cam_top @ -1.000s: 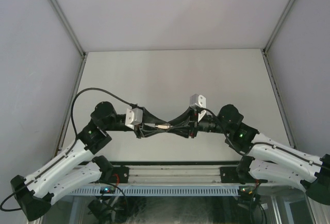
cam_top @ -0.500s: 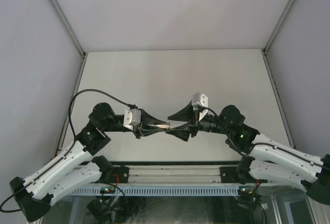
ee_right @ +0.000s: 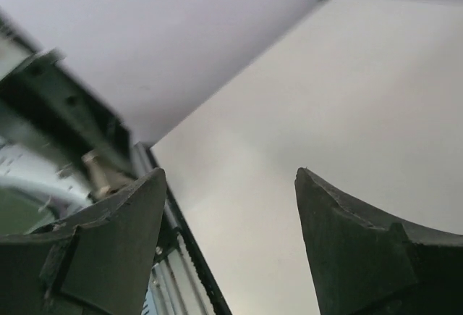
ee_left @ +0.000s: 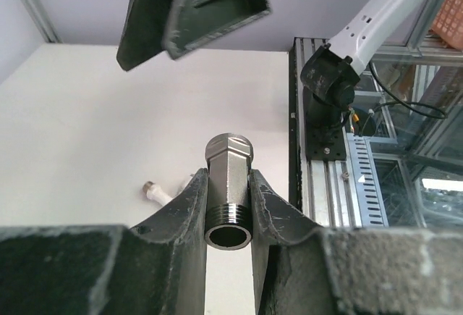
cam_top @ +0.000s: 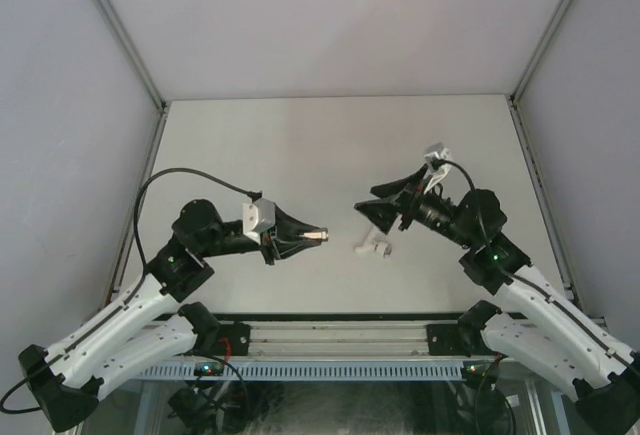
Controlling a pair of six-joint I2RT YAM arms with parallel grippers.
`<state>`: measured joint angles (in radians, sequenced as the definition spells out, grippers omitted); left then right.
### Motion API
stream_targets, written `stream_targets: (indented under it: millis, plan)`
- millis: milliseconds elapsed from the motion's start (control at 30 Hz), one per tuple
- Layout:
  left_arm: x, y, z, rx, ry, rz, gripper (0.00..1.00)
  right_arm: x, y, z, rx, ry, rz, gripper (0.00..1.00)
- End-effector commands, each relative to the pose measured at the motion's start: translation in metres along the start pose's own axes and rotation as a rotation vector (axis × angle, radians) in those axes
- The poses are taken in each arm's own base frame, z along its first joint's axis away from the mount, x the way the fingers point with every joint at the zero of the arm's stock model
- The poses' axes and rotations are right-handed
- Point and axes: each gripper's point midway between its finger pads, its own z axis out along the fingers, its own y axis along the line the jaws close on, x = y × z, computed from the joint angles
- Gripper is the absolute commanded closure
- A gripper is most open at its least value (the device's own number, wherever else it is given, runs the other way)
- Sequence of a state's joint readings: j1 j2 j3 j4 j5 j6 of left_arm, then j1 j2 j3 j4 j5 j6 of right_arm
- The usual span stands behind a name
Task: Install the water faucets
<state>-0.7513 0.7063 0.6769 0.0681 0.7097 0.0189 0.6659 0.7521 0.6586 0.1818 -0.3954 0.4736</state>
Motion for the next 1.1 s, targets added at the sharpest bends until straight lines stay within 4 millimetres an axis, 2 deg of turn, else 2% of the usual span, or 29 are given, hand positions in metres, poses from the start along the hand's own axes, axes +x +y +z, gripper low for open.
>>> stream_targets:
  millis: [0,67,133,267,500,600,733,900,1033,1067]
  plan:
    - [-0.009,0.009,-0.001,-0.06,-0.014,-0.083,1.0,0.032,-0.077,-0.026,0.403,0.064,0.358,0.3]
    - [-0.004,0.014,-0.002,-0.095,-0.006,-0.104,1.0,0.06,-0.113,-0.046,0.621,0.091,0.523,0.3]
    - [0.0,0.017,-0.003,-0.118,-0.004,-0.11,1.0,0.084,-0.131,-0.057,0.723,0.108,0.638,0.3]
    - [0.012,0.027,0.001,-0.155,0.015,-0.133,1.0,0.119,-0.143,-0.06,0.764,0.135,0.711,0.29]
    - [0.045,0.049,0.013,-0.216,0.1,-0.2,1.0,0.156,-0.169,-0.07,0.861,0.236,0.725,0.27]
    - [0.051,0.053,0.015,-0.219,0.115,-0.216,1.0,0.163,-0.178,-0.06,0.847,0.258,0.712,0.27]
    - [0.054,0.062,0.009,-0.269,0.112,-0.245,1.0,0.163,-0.193,-0.041,0.782,0.314,0.714,0.3]
    - [0.06,0.074,-0.011,-0.365,0.096,-0.256,1.0,0.178,-0.202,-0.01,0.719,0.493,0.618,0.31]
    - [0.065,0.087,-0.031,-0.473,0.068,-0.269,1.0,0.197,-0.199,0.017,0.665,0.653,0.572,0.32]
    - [0.067,0.089,-0.035,-0.493,0.065,-0.276,1.0,0.196,-0.196,0.029,0.64,0.673,0.543,0.32]
